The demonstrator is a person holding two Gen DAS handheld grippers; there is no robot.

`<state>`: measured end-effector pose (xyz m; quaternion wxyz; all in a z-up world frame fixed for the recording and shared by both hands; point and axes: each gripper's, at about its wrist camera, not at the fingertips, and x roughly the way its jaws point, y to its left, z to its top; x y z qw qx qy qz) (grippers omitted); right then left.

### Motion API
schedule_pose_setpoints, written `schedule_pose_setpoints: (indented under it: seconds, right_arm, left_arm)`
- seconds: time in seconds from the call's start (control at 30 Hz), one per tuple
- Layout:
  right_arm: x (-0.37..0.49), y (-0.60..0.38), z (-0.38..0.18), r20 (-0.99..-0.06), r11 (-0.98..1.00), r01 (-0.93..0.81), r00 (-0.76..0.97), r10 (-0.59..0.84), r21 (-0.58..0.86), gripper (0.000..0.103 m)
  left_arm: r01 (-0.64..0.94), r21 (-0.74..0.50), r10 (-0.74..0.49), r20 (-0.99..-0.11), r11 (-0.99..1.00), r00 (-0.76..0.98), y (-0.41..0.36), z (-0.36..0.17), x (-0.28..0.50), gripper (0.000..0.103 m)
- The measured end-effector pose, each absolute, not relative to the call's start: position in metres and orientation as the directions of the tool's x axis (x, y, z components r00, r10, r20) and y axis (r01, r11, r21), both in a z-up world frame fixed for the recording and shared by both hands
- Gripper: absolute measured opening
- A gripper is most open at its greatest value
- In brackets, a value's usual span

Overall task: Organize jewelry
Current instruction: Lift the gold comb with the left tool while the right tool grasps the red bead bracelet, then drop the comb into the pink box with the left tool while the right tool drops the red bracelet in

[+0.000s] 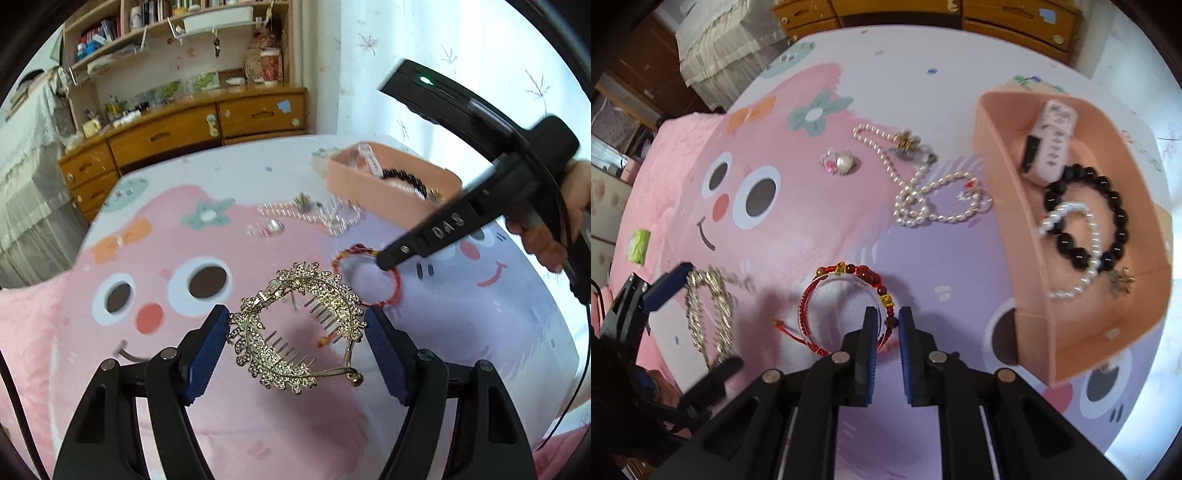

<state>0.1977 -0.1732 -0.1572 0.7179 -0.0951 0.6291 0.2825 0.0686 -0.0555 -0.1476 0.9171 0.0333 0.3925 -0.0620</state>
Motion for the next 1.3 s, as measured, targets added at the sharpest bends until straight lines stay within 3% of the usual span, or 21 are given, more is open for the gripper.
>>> schedule_pose_setpoints:
  seconds: [0.33, 0.6, 0.97, 1.0, 1.07, 1.2, 1.3]
  right_arm:
    - [0.204, -0.230, -0.074, -0.910, 0.862, -0.465, 0.235, 0.340, 0.202, 0.011]
    - [0.229, -0.291, -0.029, -0.863, 0.922, -0.349, 0.400, 0.309, 0.169, 0.011]
    - [0.263, -0.329, -0.047, -0.842, 0.930, -0.294, 0.423, 0.334, 0.222, 0.012]
    - [0.266, -0.330, -0.050, -0.843, 0.926, -0.295, 0.412, 0.346, 0.236, 0.015]
    - [0.270, -0.334, -0.055, -0.851, 0.926, -0.290, 0.395, 0.347, 0.243, 0.030]
    - [0.272, -0.340, -0.060, -0.846, 0.922, -0.276, 0.388, 0.365, 0.272, 0.032]
    - [0.273, -0.340, -0.066, -0.848, 0.921, -0.262, 0.377, 0.372, 0.288, 0.033]
  left_arm:
    - [0.110, -0.019, -0.091, -0.707, 0.994, 0.701, -0.077, -0.089, 0.102, 0.073]
    - [0.193, -0.009, -0.149, -0.672, 0.981, 0.726, -0.123, -0.064, 0.154, 0.073]
    - [0.260, -0.094, -0.256, -0.654, 0.961, 0.711, -0.178, -0.076, 0.210, 0.074]
    - [0.261, -0.089, -0.250, -0.677, 0.961, 0.692, -0.183, -0.081, 0.215, 0.074]
    - [0.253, -0.077, -0.231, -0.708, 0.964, 0.667, -0.187, -0.088, 0.221, 0.075]
    - [0.233, -0.072, -0.211, -0.729, 0.970, 0.651, -0.185, -0.093, 0.224, 0.085]
    - [0.202, -0.059, -0.177, -0.750, 0.978, 0.638, -0.178, -0.094, 0.224, 0.087]
